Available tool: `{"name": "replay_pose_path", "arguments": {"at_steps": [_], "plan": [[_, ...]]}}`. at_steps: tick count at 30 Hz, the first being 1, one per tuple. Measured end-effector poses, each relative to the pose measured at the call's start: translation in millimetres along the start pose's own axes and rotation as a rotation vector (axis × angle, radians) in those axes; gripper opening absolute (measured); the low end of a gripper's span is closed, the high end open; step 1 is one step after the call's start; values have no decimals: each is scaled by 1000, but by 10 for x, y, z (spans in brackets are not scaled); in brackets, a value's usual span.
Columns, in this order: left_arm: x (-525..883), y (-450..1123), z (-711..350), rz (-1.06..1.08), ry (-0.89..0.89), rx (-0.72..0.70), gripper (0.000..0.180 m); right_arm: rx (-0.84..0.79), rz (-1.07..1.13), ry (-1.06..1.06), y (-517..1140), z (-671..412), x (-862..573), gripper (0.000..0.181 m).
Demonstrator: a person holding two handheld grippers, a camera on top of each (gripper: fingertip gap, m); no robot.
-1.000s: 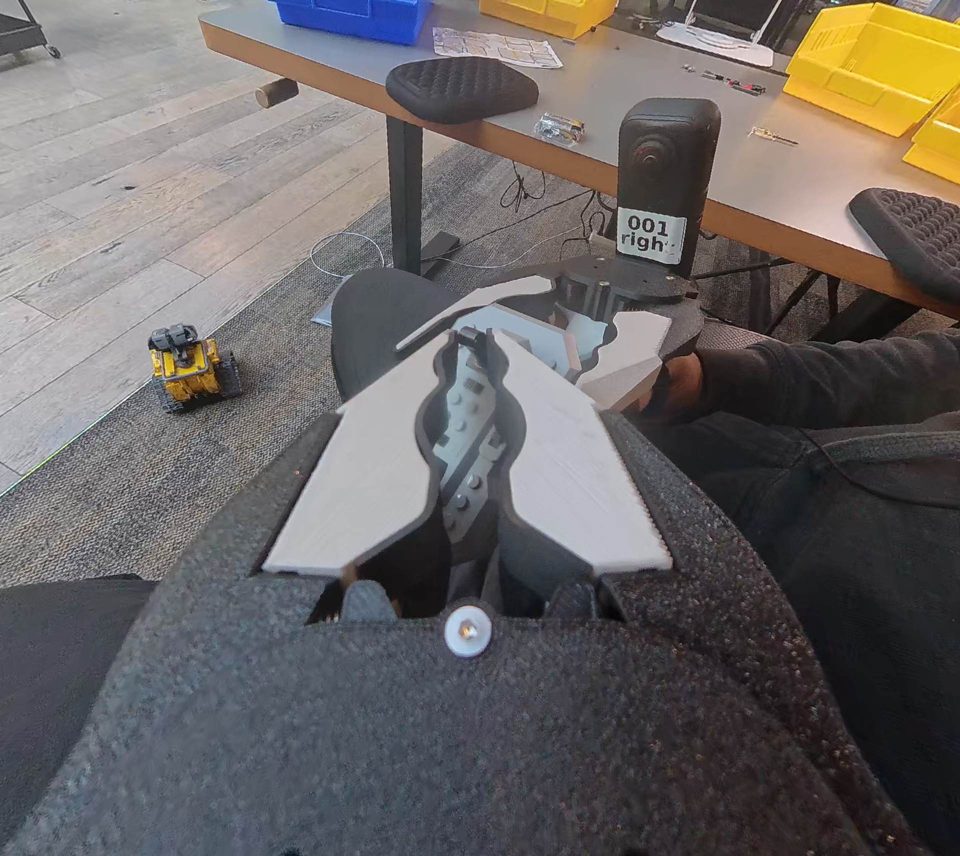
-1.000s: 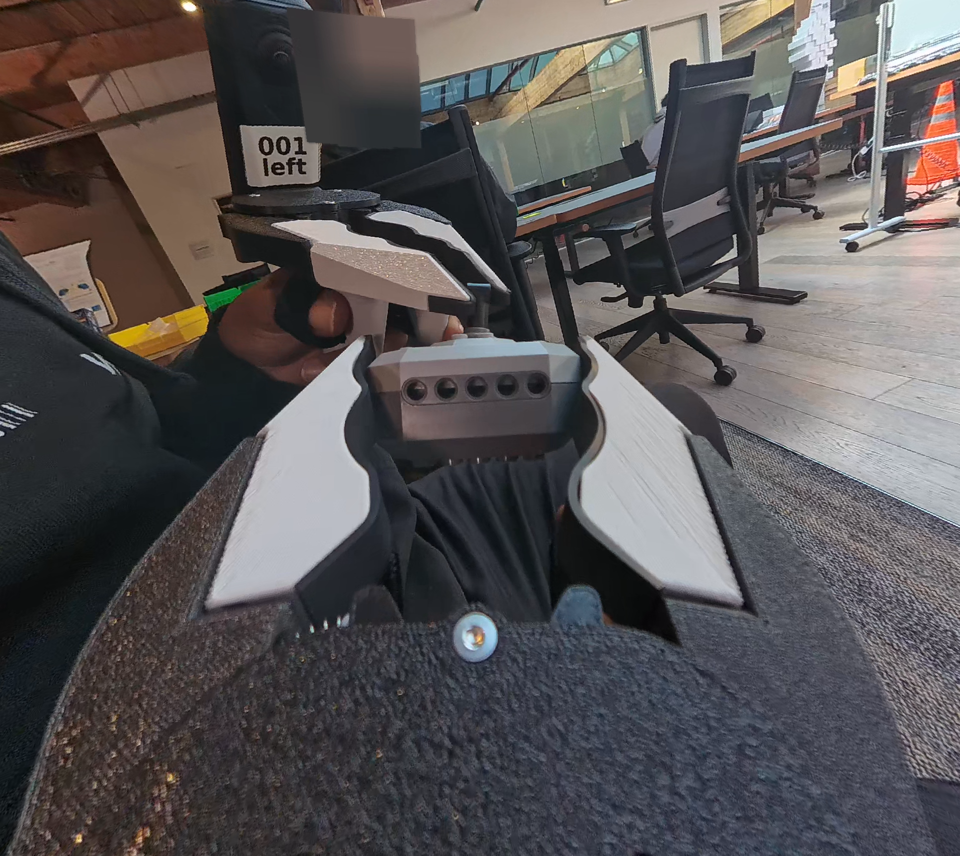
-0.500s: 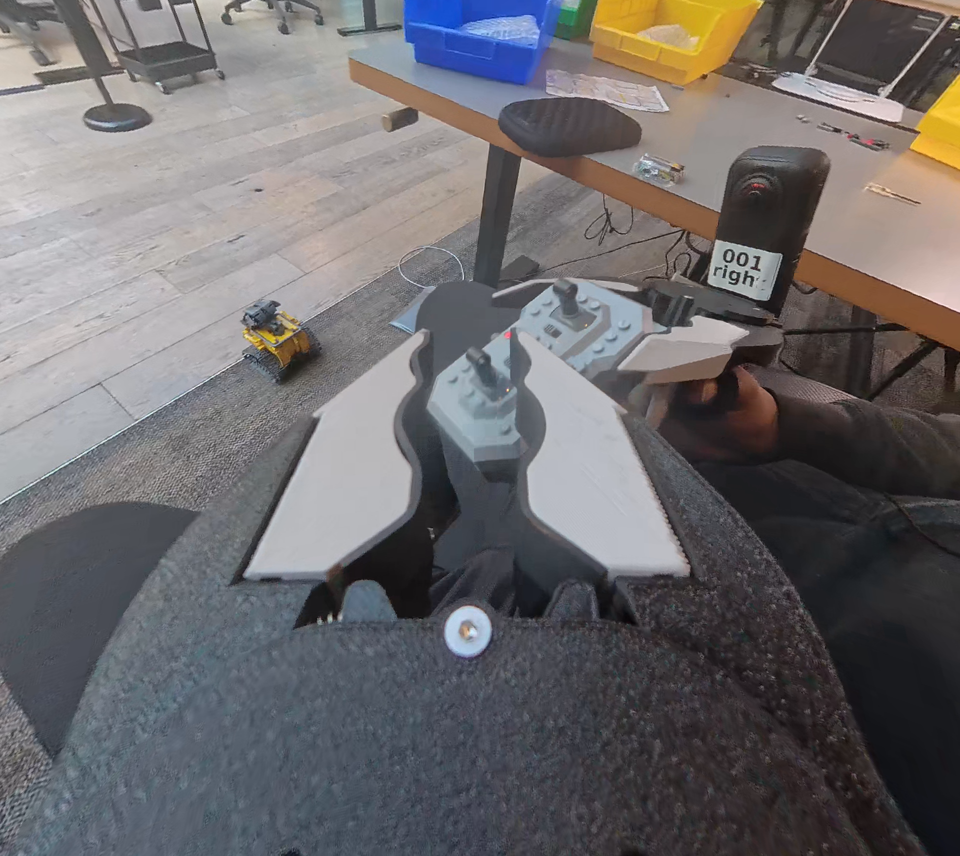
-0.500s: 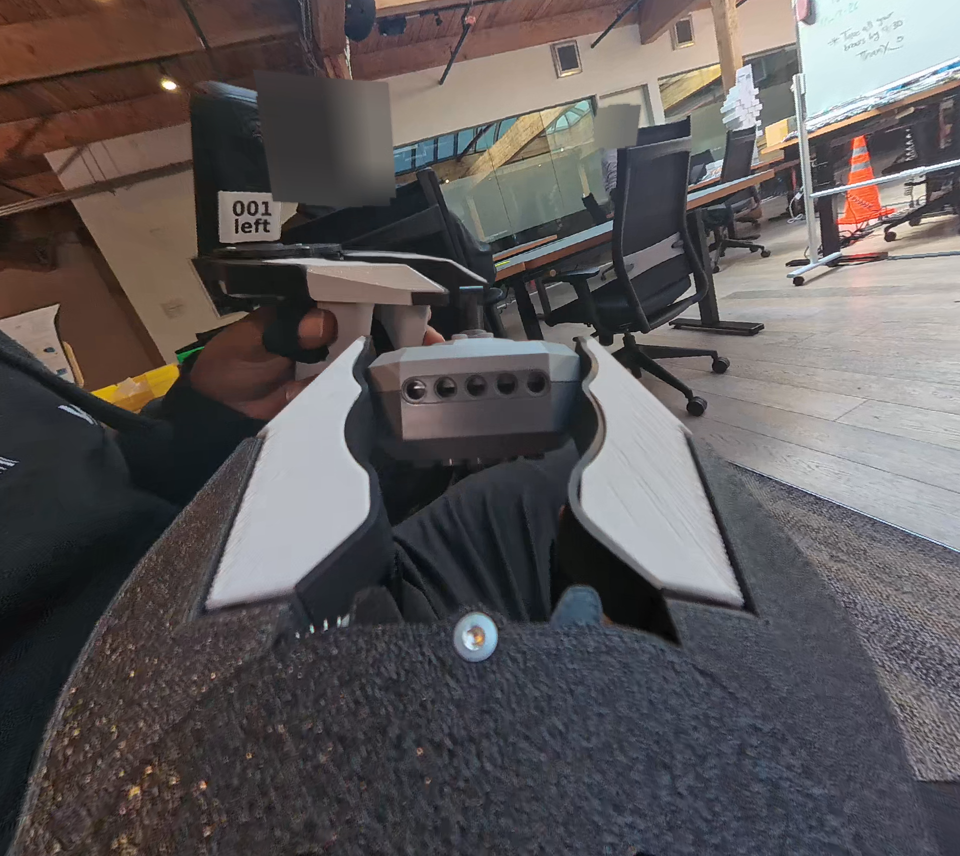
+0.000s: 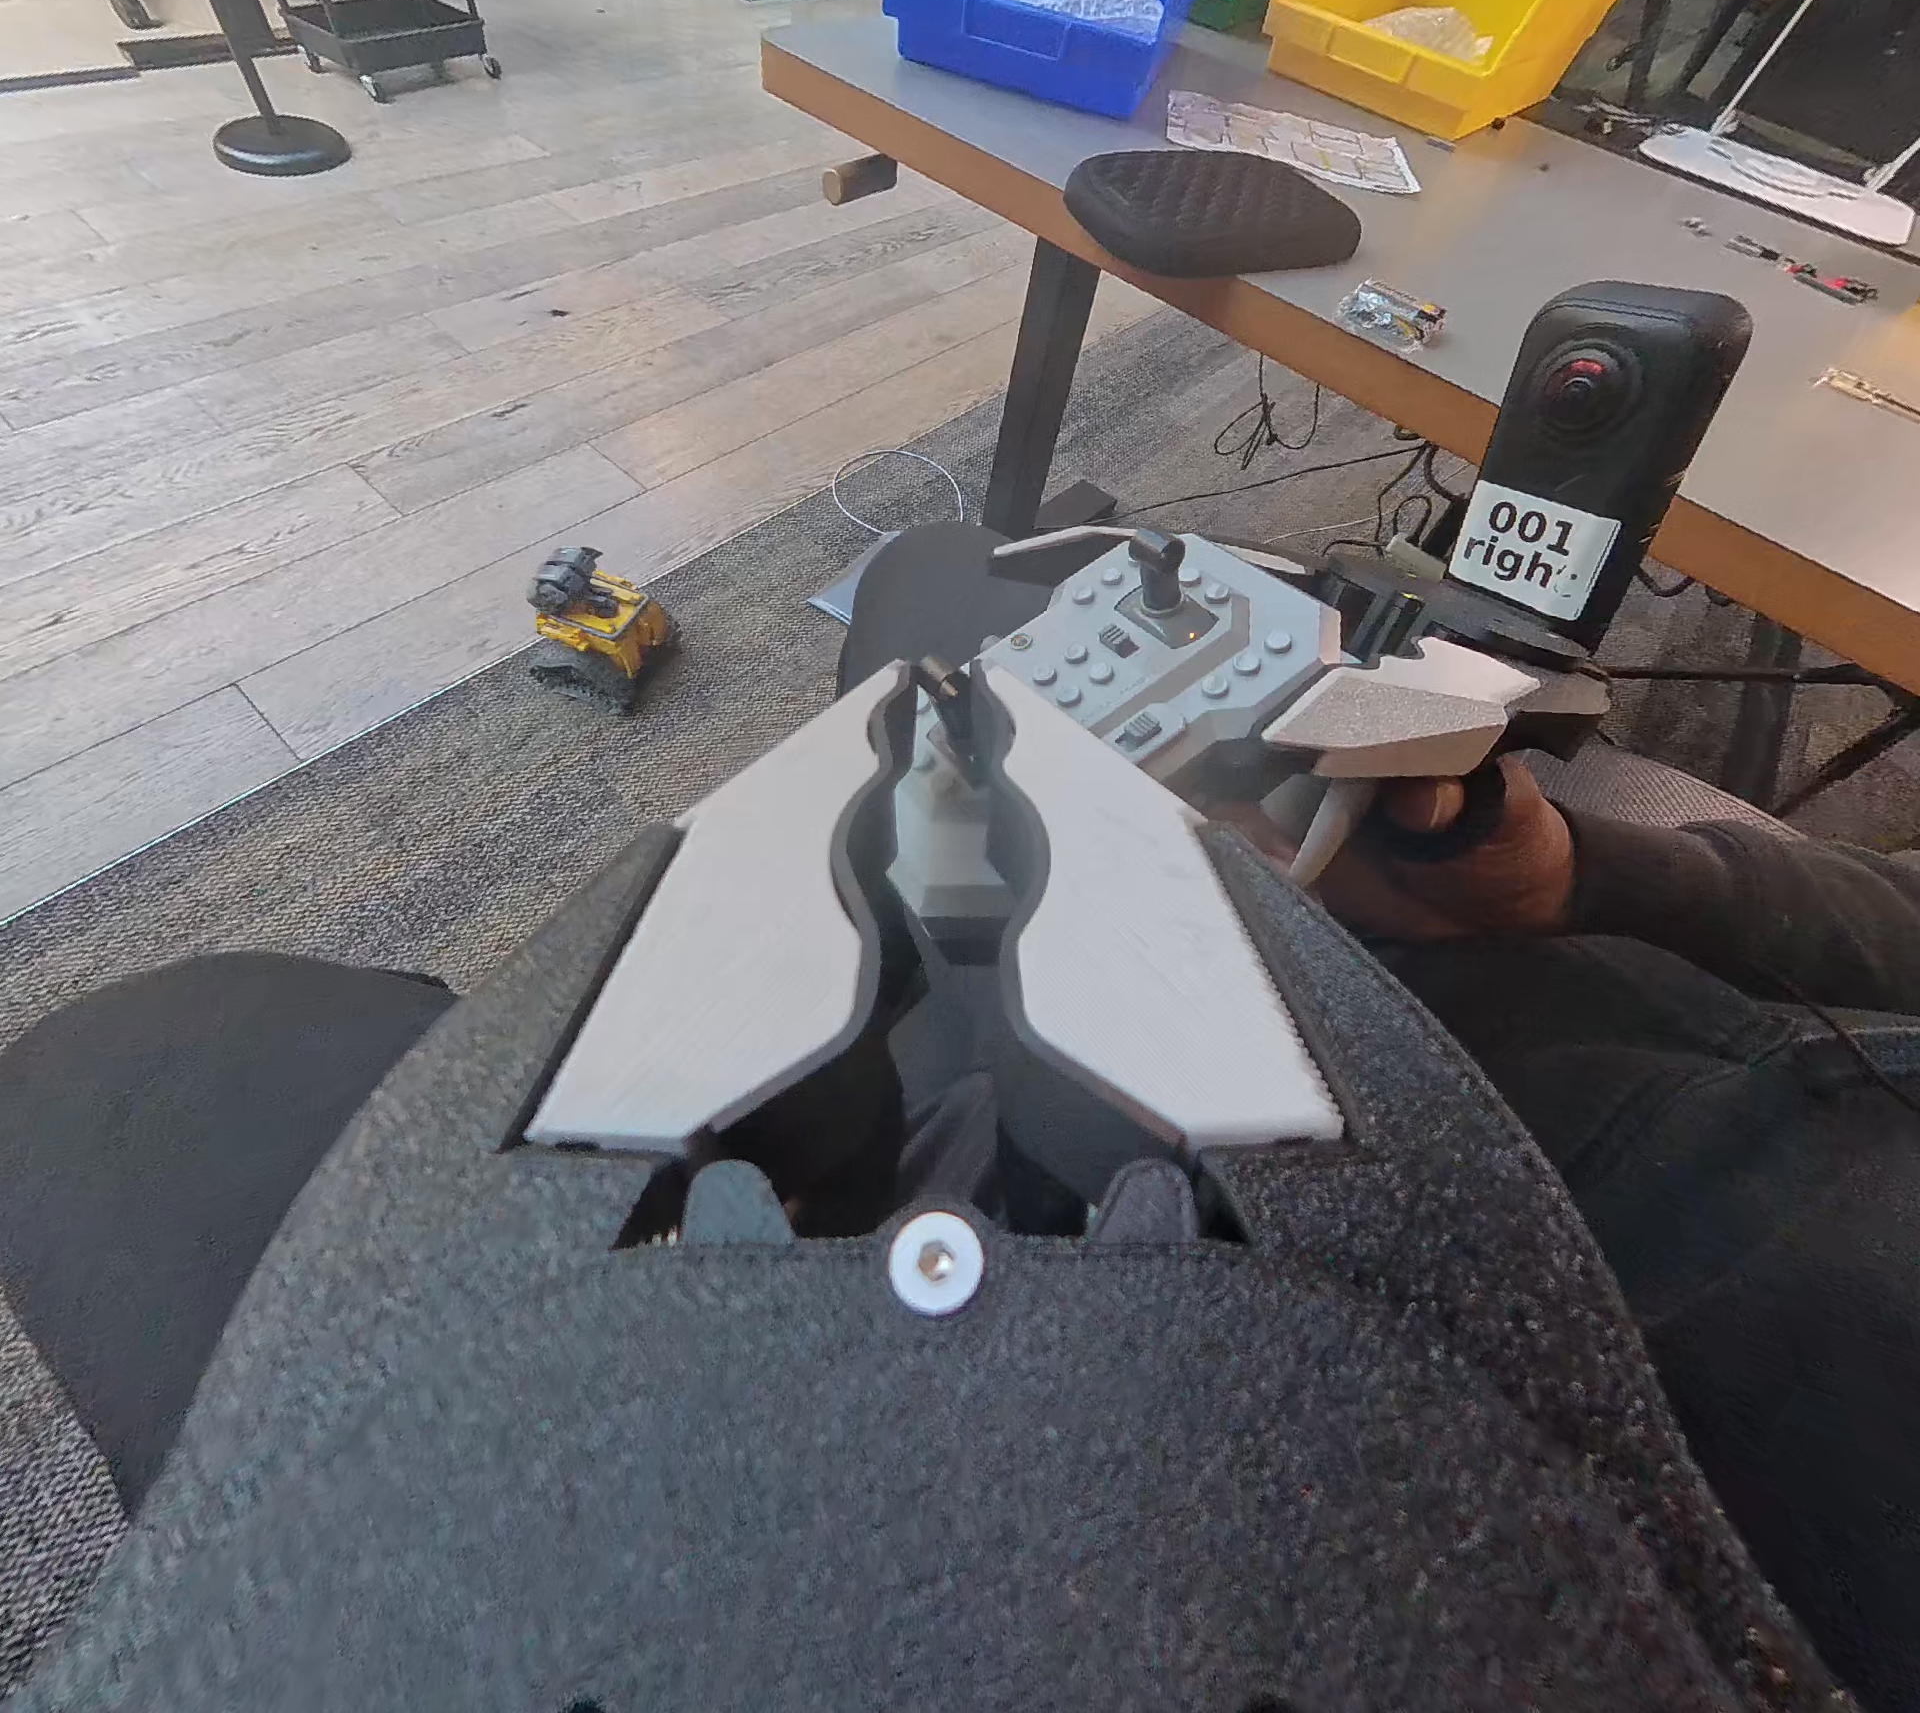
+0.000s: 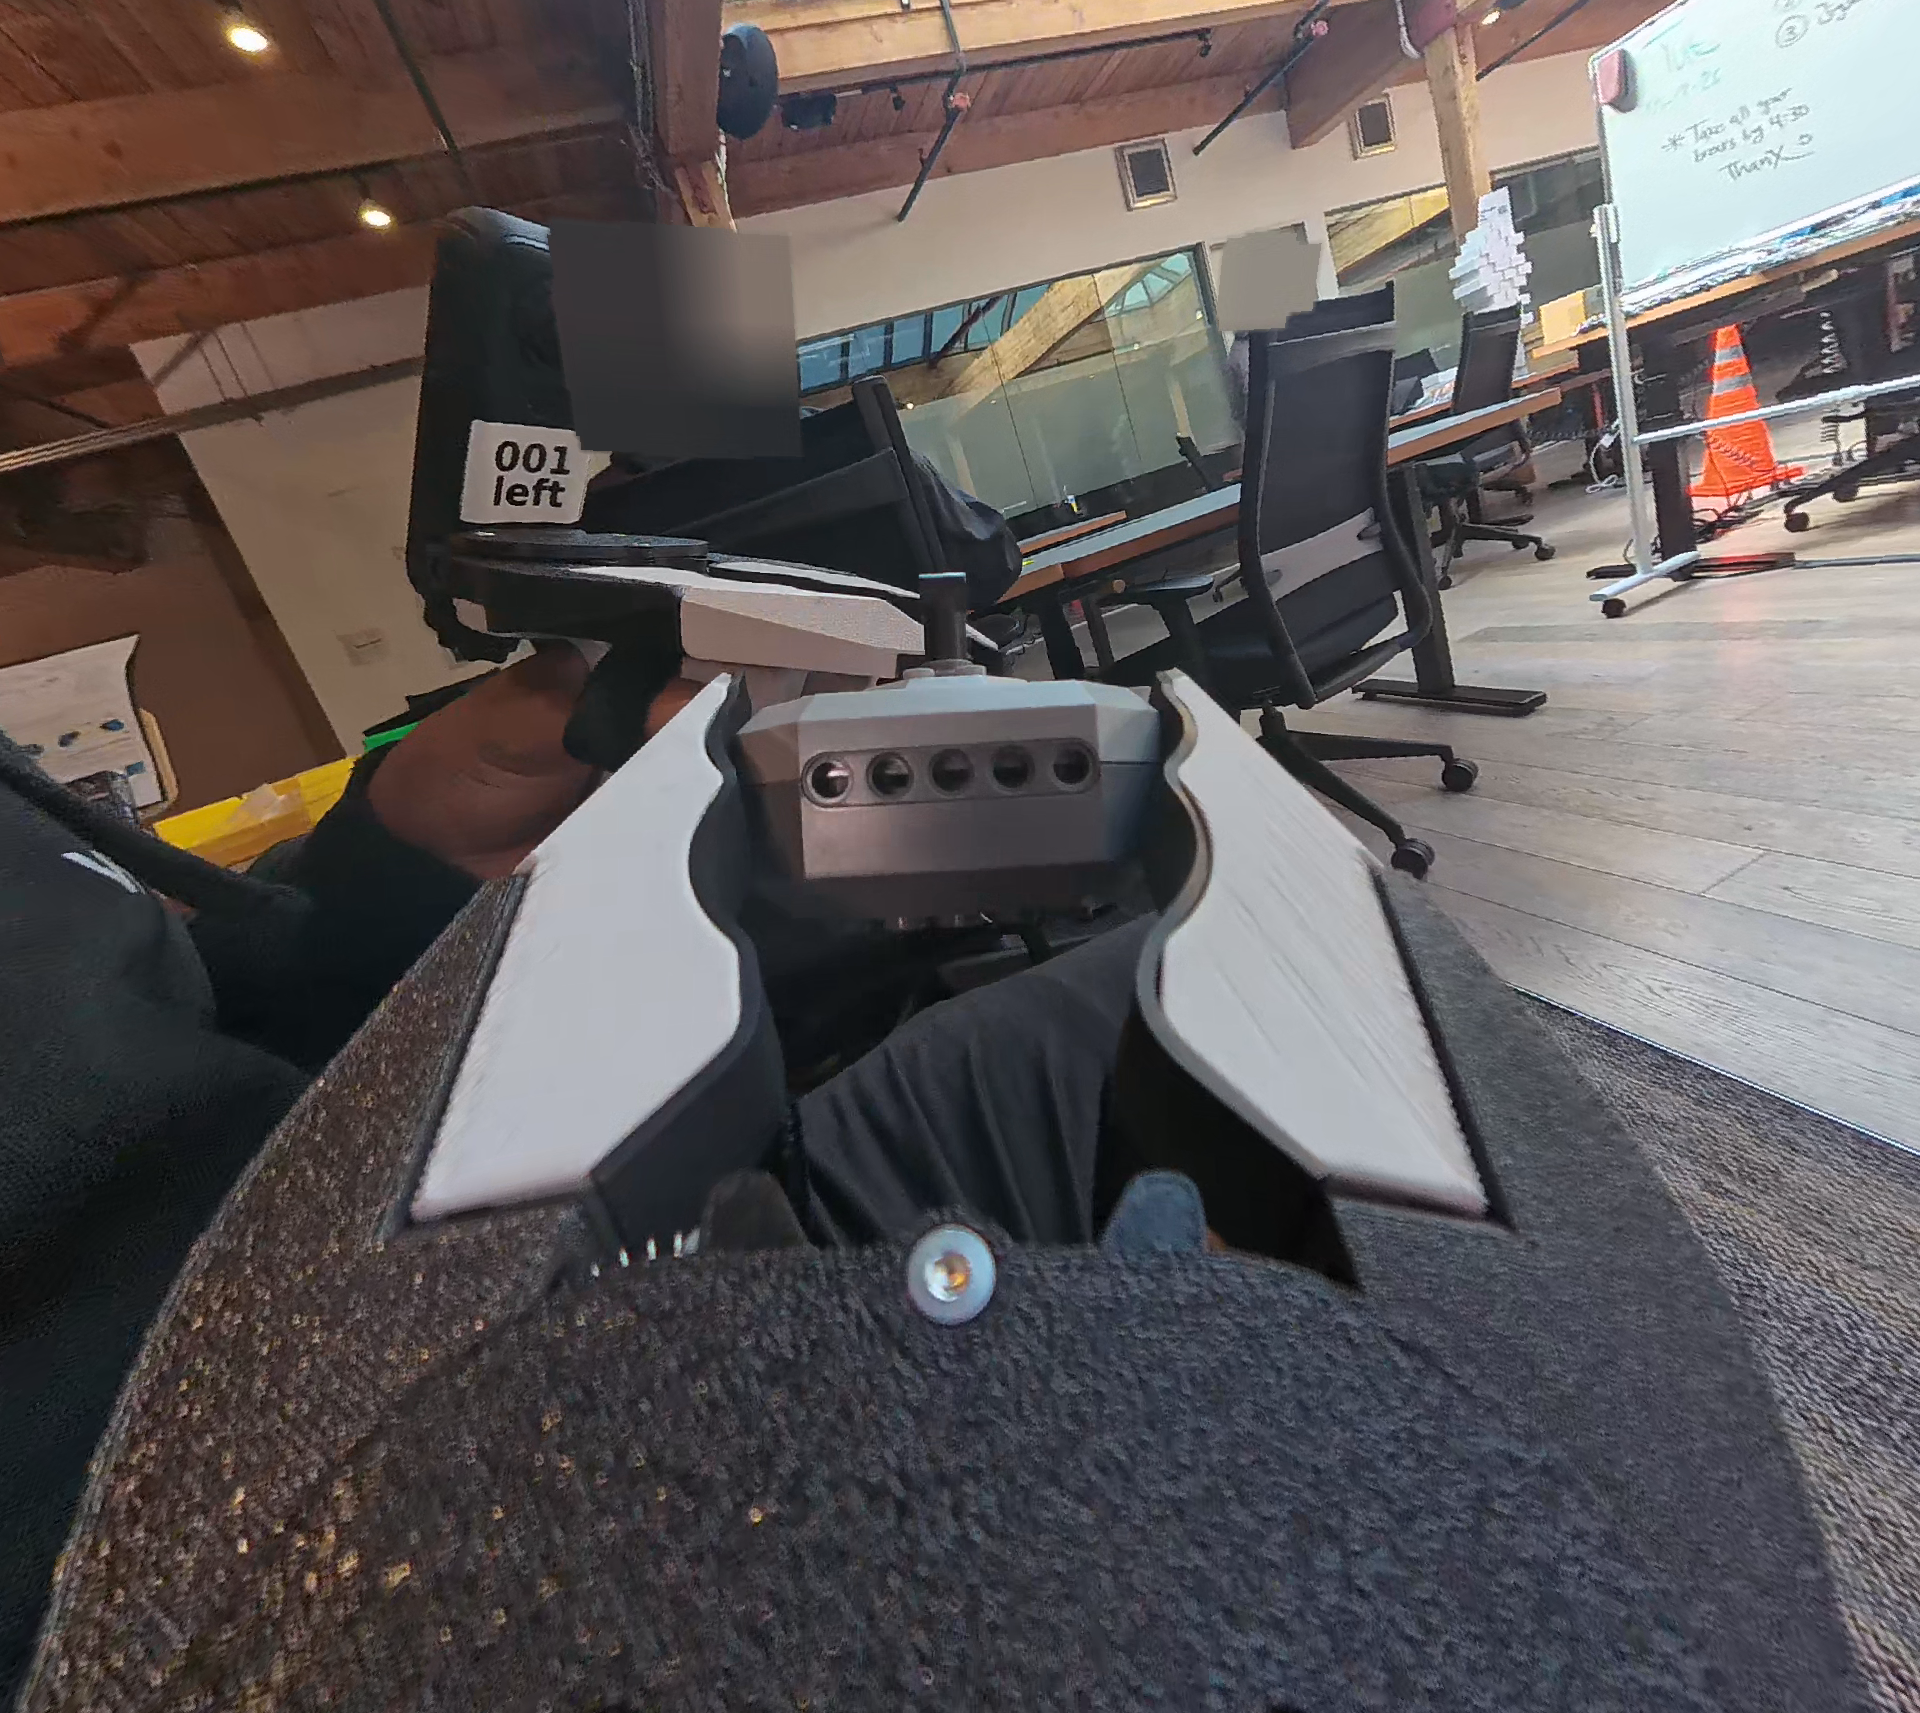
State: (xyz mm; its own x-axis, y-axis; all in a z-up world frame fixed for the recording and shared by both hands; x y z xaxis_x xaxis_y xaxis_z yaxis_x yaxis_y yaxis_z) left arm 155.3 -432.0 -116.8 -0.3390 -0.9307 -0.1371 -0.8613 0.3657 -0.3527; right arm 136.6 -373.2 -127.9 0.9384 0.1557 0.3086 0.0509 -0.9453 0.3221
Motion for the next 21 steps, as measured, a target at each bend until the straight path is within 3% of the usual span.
{"name": "replay_pose_path", "arguments": {"at_steps": [8,16,21], "plan": [[-70,-169,-120,-24,40,-78,14,10,-39,21,93,40,6,76],[50,-191,-25,-102,37,-35,19,19,-75,25,142,61,51,76],[41,-163,37,-75,31,-2,8,19,-62,16,128,54,37,76]]}}
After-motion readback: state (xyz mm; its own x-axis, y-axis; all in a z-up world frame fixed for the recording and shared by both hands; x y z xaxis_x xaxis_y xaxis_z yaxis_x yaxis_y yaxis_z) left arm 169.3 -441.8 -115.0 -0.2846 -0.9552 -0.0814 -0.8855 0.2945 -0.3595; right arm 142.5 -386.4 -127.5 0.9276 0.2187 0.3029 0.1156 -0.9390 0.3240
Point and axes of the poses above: each gripper's, where its closed fingertips meet, y out along the fingers, z out of its underside, x = y × z across the jaws, the point moved 3 cm from there along -y, back along the fingers
